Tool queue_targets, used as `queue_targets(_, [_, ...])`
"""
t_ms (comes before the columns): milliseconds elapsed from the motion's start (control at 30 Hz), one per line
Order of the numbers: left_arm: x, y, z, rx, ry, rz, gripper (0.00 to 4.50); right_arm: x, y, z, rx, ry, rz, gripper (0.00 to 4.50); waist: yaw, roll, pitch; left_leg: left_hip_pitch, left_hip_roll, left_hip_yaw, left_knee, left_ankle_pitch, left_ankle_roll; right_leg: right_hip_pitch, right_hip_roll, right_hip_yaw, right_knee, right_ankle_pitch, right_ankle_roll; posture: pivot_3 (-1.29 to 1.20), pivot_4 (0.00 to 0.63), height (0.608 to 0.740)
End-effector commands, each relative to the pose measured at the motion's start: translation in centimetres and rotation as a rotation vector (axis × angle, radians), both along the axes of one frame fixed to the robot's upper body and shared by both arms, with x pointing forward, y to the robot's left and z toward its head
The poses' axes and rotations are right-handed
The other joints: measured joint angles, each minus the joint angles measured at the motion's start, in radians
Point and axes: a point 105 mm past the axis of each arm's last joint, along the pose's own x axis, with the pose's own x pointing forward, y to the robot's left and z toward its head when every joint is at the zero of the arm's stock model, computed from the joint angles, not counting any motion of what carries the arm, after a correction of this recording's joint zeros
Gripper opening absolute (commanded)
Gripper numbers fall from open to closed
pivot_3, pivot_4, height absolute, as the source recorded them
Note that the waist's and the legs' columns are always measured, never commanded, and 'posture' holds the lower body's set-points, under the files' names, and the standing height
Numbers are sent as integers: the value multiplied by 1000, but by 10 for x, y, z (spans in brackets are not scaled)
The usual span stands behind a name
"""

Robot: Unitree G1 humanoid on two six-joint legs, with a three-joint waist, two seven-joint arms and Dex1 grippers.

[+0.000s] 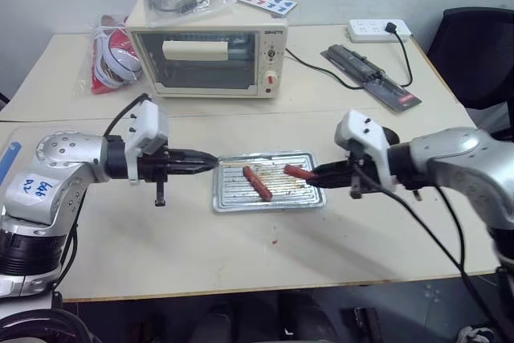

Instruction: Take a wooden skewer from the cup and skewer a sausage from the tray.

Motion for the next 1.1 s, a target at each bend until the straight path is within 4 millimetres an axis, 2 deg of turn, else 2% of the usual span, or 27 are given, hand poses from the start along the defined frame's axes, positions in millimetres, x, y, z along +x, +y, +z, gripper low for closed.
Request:
queue_targets(33, [-9,-9,6,22,-35,-85,0,-16,6,17,28,-13,103,259,0,0,0,0,0,0,0,0,0,0,0,0,0,0,0,0,150,740])
queue_targets(400, [-11,-20,7,12,-49,-130,0,-29,12,16,39,21,164,259,5,0,0,-1,0,0,3,0,1,0,0,0,0,0,0,0,150,740])
queue_targets(1100, [-17,-25,16,-11,-67,-147,0,-19,11,-2,24,40,112,259,6,0,0,-1,0,0,5,-1,1,0,0,0,1,0,0,0,150,740])
